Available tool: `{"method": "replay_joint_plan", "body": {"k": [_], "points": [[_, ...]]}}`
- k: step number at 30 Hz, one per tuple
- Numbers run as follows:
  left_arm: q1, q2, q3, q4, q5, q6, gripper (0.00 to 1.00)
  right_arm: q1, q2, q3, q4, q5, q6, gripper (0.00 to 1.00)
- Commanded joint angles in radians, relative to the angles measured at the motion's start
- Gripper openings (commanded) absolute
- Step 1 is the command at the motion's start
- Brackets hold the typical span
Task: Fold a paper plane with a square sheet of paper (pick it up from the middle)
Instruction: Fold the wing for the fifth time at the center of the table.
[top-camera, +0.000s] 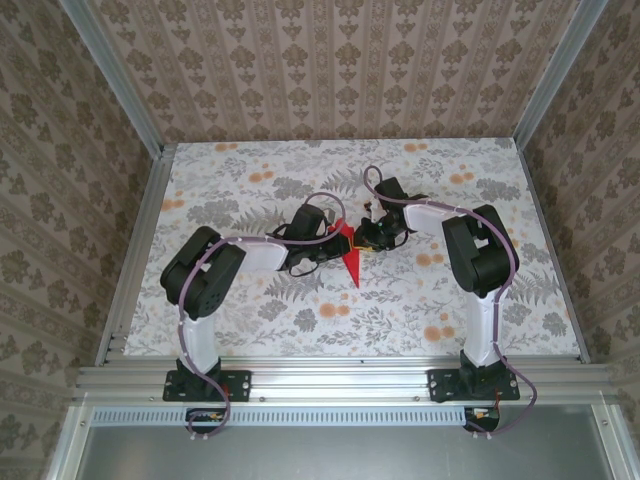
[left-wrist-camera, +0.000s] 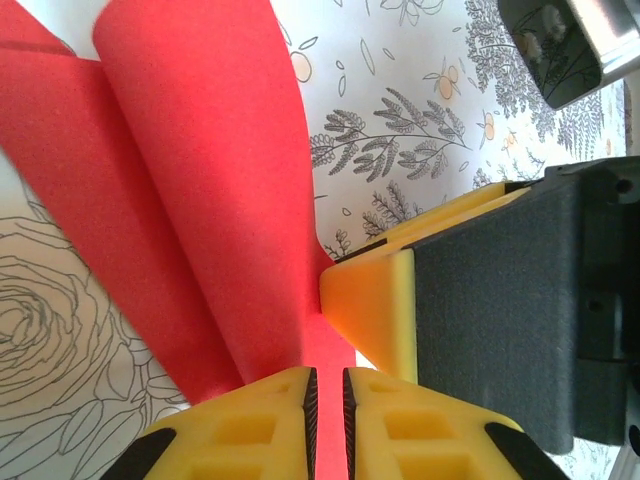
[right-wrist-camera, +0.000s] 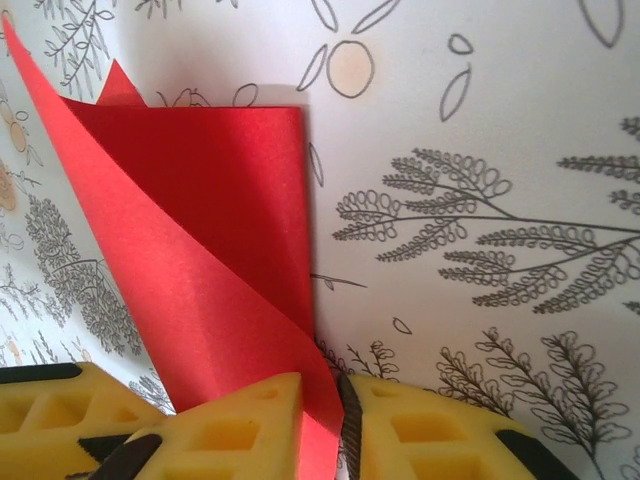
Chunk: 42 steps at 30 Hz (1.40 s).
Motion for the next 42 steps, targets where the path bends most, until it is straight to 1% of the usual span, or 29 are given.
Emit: {"method": "replay_joint_plan", "body": {"k": [1, 6, 13, 18, 21, 23, 27, 33, 38, 42], "points": [[0.006, 0.021, 0.027, 0.001, -0.014, -0.021, 0.17, 0.018, 0.069, -0.005, -0.003, 0.04, 0.007, 0.24], [0.006, 0.02, 0.016, -0.018, -0.051, -0.025, 0.14, 0.018, 0.079, 0.002, -0.023, 0.057, 0.01, 0.29], [0.007, 0.013, 0.002, -0.044, -0.079, -0.026, 0.12, 0.018, 0.093, 0.013, -0.045, 0.075, 0.012, 0.32], [0.005, 0.011, -0.001, -0.056, -0.097, -0.03, 0.11, 0.021, 0.097, 0.024, -0.068, 0.098, 0.008, 0.41], [0.005, 0.013, 0.002, -0.07, -0.104, -0.03, 0.11, 0.023, 0.097, 0.03, -0.076, 0.107, 0.011, 0.45], [0.004, 0.018, 0.004, -0.078, -0.107, -0.033, 0.1, 0.023, 0.096, 0.029, -0.072, 0.097, 0.016, 0.45], [0.003, 0.023, 0.011, -0.094, -0.111, -0.033, 0.09, 0.023, 0.064, 0.037, -0.036, 0.03, 0.027, 0.44], [0.003, 0.027, 0.018, -0.107, -0.111, -0.029, 0.09, 0.021, -0.012, 0.043, 0.033, -0.052, -0.014, 0.4], [0.004, 0.023, 0.013, -0.11, -0.111, -0.023, 0.08, 0.02, 0.002, 0.053, 0.056, -0.112, -0.042, 0.33], [0.003, 0.012, 0.005, -0.106, -0.108, -0.005, 0.08, 0.018, 0.02, 0.064, 0.043, -0.107, -0.042, 0.31]]}}
